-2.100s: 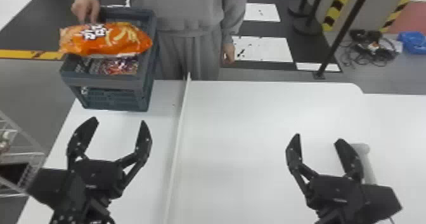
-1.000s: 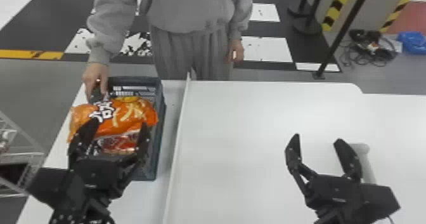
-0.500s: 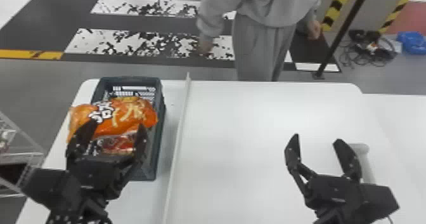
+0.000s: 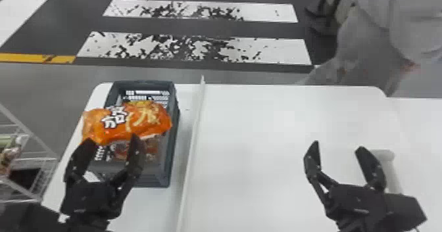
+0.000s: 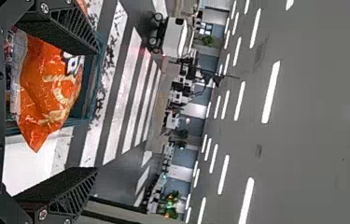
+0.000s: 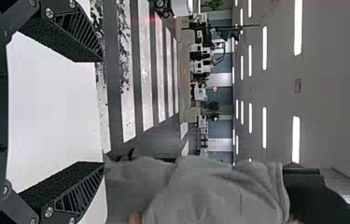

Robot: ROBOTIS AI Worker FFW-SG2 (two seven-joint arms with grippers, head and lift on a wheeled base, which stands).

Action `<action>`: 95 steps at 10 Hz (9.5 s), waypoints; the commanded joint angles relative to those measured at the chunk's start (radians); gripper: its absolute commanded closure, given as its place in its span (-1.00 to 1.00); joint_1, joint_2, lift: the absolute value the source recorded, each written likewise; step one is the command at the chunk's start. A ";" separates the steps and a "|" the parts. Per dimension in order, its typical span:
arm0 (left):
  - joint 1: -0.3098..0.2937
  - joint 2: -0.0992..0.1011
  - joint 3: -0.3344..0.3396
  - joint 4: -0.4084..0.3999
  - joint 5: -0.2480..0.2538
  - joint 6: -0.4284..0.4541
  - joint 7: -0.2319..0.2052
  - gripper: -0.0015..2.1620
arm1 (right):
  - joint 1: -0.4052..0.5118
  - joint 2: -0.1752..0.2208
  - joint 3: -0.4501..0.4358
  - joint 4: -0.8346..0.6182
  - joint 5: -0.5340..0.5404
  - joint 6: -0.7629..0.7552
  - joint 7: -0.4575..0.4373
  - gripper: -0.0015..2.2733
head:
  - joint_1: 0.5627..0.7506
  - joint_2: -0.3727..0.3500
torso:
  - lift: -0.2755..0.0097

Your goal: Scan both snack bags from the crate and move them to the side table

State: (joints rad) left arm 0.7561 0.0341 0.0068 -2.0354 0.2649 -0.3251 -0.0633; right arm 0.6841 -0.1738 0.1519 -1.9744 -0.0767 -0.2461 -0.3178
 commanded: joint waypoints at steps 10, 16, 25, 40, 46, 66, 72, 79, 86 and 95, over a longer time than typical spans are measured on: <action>0.012 0.009 0.099 0.050 0.415 0.079 -0.009 -0.87 | 0.005 0.014 0.000 -0.003 0.006 -0.003 0.000 -0.88 | 0.41 0.38 | 0.73; -0.057 -0.020 0.173 -0.072 0.502 0.444 0.103 -0.87 | 0.014 0.019 0.005 -0.011 0.012 -0.006 0.000 -0.88 | 0.41 0.40 | 0.73; -0.192 -0.037 0.225 -0.071 0.510 0.576 0.203 -0.86 | 0.009 0.005 0.015 -0.012 0.012 -0.006 0.000 -0.88 | 0.41 0.43 | 0.73; -0.193 -0.037 0.272 -0.201 0.416 0.699 0.154 0.90 | 0.006 -0.001 0.026 -0.014 0.012 -0.006 0.000 -0.88 | 0.41 0.46 | 0.73; -0.224 -0.037 0.099 -0.275 0.412 0.754 0.114 0.90 | 0.008 -0.013 0.018 -0.024 0.011 -0.006 -0.001 -0.88 | 0.41 0.29 | 0.73; -0.265 -0.037 -0.317 0.009 -0.062 0.610 0.120 -0.93 | -0.025 -0.009 0.008 0.016 -0.003 -0.009 0.003 -0.88 | 0.41 -0.80 | 0.73; -0.159 0.013 -0.154 -0.106 -0.202 0.453 0.109 -0.93 | -0.067 0.019 -0.034 0.039 0.011 0.104 0.097 -1.00 | 0.41 -0.38 | 0.73; -0.083 0.055 -0.018 -0.092 -0.122 0.303 0.011 -0.93 | -0.222 0.091 -0.302 -0.121 -0.337 1.123 0.421 -0.93 | 0.41 -0.02 | 0.73; -0.067 0.061 0.028 -0.085 -0.088 0.281 -0.132 -0.93 | -0.330 0.116 -0.465 -0.067 -0.529 1.470 0.503 -0.92 | 0.41 -0.02 | 0.73; -0.057 0.059 0.044 -0.077 -0.075 0.294 -0.161 -0.93 | -0.480 0.116 -0.410 0.197 -0.514 1.473 0.568 -0.93 | 0.41 0.19 | 0.73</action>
State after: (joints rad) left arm 0.6994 0.0943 0.0506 -2.1124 0.1902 -0.0313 -0.2232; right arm 0.2120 -0.0583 -0.2579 -1.7947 -0.5912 1.2278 0.2501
